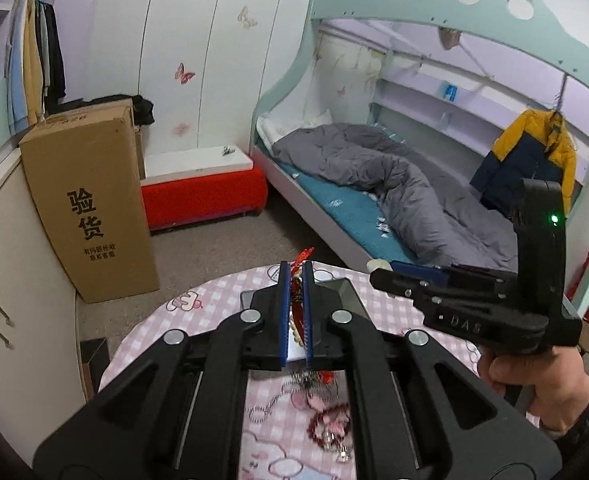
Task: Organize jewelry
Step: 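Carry both items into the gray metal box and open both grippers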
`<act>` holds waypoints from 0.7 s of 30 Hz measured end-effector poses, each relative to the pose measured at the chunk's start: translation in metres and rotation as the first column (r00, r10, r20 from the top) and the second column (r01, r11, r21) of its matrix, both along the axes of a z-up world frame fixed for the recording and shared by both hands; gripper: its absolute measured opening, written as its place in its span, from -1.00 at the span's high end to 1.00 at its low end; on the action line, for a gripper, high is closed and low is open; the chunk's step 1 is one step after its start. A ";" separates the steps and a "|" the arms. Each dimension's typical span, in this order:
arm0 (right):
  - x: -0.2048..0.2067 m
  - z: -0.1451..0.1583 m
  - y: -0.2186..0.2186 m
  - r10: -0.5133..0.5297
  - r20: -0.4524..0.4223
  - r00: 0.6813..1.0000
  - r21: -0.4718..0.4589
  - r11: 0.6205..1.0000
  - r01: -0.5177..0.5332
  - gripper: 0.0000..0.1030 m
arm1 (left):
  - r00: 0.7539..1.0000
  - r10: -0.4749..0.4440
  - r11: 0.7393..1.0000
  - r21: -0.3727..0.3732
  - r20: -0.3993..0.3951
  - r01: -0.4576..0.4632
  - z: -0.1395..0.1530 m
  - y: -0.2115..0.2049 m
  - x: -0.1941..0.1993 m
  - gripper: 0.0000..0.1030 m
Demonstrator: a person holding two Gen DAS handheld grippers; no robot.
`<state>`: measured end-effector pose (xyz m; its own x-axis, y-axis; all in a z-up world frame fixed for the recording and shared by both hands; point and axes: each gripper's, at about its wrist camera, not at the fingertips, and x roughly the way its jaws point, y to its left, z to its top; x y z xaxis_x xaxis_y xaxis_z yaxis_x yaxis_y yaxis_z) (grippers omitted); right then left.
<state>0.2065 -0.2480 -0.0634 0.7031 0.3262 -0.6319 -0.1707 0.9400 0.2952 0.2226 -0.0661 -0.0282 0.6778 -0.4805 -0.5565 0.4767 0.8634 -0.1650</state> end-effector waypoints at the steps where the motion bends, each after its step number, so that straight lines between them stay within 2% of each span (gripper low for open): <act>1: 0.007 -0.005 -0.001 -0.003 -0.019 1.000 0.006 1.000 0.003 0.47 | 1.000 0.004 1.000 0.009 -0.012 -0.004 -0.002 -0.005 0.008 0.89; 5: 0.022 -0.019 -0.003 -0.011 -0.074 0.997 0.014 1.000 0.012 0.43 | 0.998 0.009 0.998 0.067 -0.059 -0.005 -0.017 -0.021 0.031 0.87; 6: 0.023 -0.022 -0.004 -0.018 -0.081 0.997 0.027 0.999 0.020 0.26 | 0.997 0.020 0.996 0.087 -0.072 -0.013 -0.023 -0.023 0.037 0.77; 7: 0.024 -0.024 -0.005 -0.031 -0.086 0.996 0.035 0.999 0.034 -0.19 | 0.996 0.028 0.995 0.099 -0.085 -0.020 -0.026 -0.022 0.042 0.65; 8: 0.022 -0.026 -0.008 -0.053 -0.081 0.995 0.044 0.997 0.057 -0.41 | 0.995 0.037 0.995 0.099 -0.094 -0.027 -0.029 -0.021 0.044 0.12; 9: 0.020 -0.025 -0.011 -0.063 -0.072 0.995 0.054 0.996 0.067 -0.62 | 0.995 0.056 0.995 0.086 -0.085 -0.049 -0.029 -0.017 0.044 -0.67; 10: 0.018 -0.026 -0.013 -0.073 -0.064 0.995 0.063 0.995 0.077 -0.68 | 0.995 0.078 0.995 0.073 -0.060 -0.074 -0.027 -0.013 0.041 -0.85; 12: 0.013 -0.026 -0.019 -0.103 -0.057 0.993 0.062 0.992 0.107 -0.87 | 0.994 0.111 0.992 0.065 -0.004 -0.111 -0.023 -0.006 0.033 -0.88; 16: -0.001 -0.030 -0.029 -0.163 -0.058 0.985 0.070 0.983 0.167 -0.87 | 0.986 0.164 0.983 0.084 -0.003 -0.164 -0.024 0.008 0.025 -0.89; 21: -0.027 -0.028 -0.030 -0.173 -0.038 0.984 0.080 0.981 0.175 -0.87 | 0.977 0.213 0.973 0.098 -0.006 -0.211 -0.031 0.031 0.012 -0.89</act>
<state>0.1794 -0.2779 -0.0914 0.7341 0.2526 -0.6304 0.0037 0.9268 0.3757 0.2347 -0.0350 -0.0589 0.7490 -0.2707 -0.6048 0.2791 0.9567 -0.0825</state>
